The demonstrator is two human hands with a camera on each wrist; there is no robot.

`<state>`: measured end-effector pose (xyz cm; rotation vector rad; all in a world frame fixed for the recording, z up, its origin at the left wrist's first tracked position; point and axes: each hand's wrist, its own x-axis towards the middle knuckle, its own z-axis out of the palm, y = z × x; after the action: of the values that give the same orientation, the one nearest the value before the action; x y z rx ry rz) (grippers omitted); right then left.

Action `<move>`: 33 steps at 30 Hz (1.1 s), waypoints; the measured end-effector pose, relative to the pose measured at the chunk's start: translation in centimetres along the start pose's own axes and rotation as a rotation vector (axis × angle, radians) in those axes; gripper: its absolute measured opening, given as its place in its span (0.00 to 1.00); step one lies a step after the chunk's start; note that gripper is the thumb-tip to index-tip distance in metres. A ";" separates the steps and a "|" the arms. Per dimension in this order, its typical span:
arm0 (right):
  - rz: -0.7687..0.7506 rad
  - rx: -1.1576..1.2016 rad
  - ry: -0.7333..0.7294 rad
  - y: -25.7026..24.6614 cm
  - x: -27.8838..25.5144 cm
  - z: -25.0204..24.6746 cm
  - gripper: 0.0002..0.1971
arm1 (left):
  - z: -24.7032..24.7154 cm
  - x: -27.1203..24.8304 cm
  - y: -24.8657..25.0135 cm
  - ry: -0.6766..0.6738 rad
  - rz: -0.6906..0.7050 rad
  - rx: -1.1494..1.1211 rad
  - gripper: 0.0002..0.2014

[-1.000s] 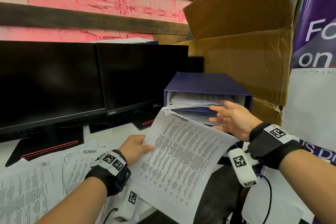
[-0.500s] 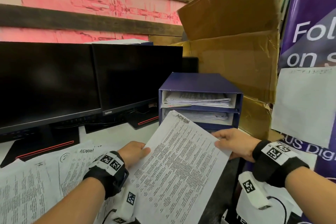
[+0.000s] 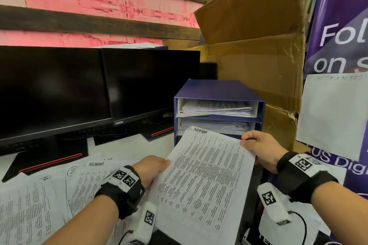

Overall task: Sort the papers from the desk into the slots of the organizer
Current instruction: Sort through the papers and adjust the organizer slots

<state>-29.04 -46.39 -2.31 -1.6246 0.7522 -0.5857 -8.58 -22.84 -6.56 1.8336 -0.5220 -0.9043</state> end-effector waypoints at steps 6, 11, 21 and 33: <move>0.014 0.185 0.207 0.4 0.1 -1.2 0.05 | 1.2 -0.2 0.3 -0.105 0.032 -0.013 0.10; 0.038 0.338 0.309 -0.3 0.6 -2.6 0.05 | 1.8 -0.4 0.7 -0.078 0.114 -0.008 0.11; 0.063 0.480 0.045 0.8 0.2 -1.8 0.10 | 0.5 -0.2 0.9 0.259 0.192 -0.364 0.14; 0.016 0.301 0.013 -0.1 0.7 0.3 0.16 | 1.5 0.2 2.1 0.180 0.130 -0.359 0.08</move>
<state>-28.29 -46.69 -2.26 -1.3374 0.6510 -0.6647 -9.56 -24.71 -5.04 1.5177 -0.3368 -0.6867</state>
